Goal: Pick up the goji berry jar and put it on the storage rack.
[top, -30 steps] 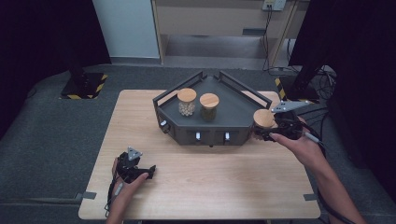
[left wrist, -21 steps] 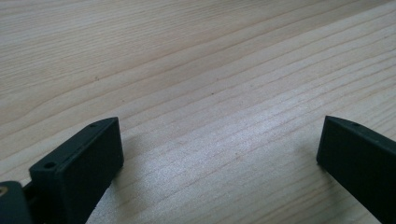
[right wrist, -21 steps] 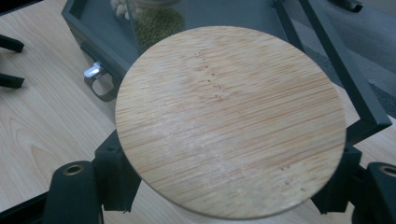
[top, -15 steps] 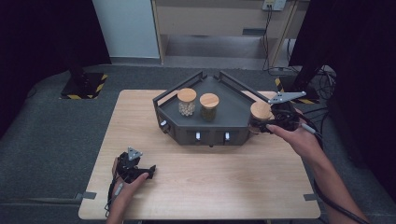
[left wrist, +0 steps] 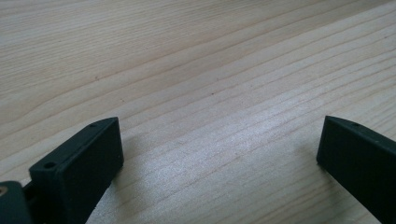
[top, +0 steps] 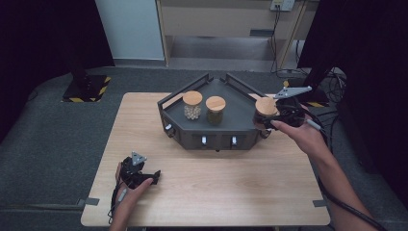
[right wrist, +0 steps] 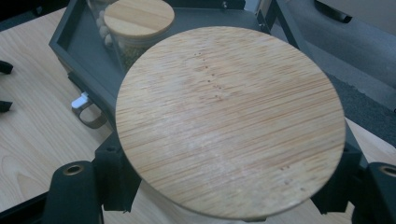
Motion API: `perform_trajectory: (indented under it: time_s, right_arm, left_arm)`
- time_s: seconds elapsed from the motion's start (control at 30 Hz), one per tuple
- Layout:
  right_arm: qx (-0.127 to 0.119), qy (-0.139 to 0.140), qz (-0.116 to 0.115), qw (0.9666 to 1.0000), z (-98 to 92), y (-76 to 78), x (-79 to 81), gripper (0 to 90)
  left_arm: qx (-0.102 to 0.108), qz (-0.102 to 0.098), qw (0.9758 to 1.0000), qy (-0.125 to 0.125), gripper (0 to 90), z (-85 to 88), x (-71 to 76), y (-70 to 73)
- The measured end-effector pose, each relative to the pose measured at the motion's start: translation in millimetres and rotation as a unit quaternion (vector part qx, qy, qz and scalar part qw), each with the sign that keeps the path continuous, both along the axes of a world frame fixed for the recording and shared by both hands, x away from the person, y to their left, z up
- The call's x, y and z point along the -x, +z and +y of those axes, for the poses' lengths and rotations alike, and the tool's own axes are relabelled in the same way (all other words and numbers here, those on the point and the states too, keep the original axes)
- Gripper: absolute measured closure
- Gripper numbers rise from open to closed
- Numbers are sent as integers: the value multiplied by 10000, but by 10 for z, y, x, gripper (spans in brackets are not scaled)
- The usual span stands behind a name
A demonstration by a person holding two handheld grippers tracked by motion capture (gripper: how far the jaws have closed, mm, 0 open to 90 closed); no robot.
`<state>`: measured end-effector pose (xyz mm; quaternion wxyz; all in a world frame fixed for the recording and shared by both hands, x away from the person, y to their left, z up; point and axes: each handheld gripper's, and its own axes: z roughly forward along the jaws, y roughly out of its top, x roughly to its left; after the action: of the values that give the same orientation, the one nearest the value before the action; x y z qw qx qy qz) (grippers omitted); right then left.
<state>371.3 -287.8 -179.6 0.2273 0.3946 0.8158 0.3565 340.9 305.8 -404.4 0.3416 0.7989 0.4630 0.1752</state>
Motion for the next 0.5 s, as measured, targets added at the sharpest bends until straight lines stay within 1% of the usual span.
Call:
perform_trajectory:
  time_s: [0.3,0.5]
  right_arm:
    - [19,4,-35,10000,57,54,-132,261]
    - [39,3,-8,10000,105,63,-218,260]
  left_arm:
    - [-1,1,10000,-1,0,0,0,1]
    - [-2,0,10000,-2,0,0,-1,1]
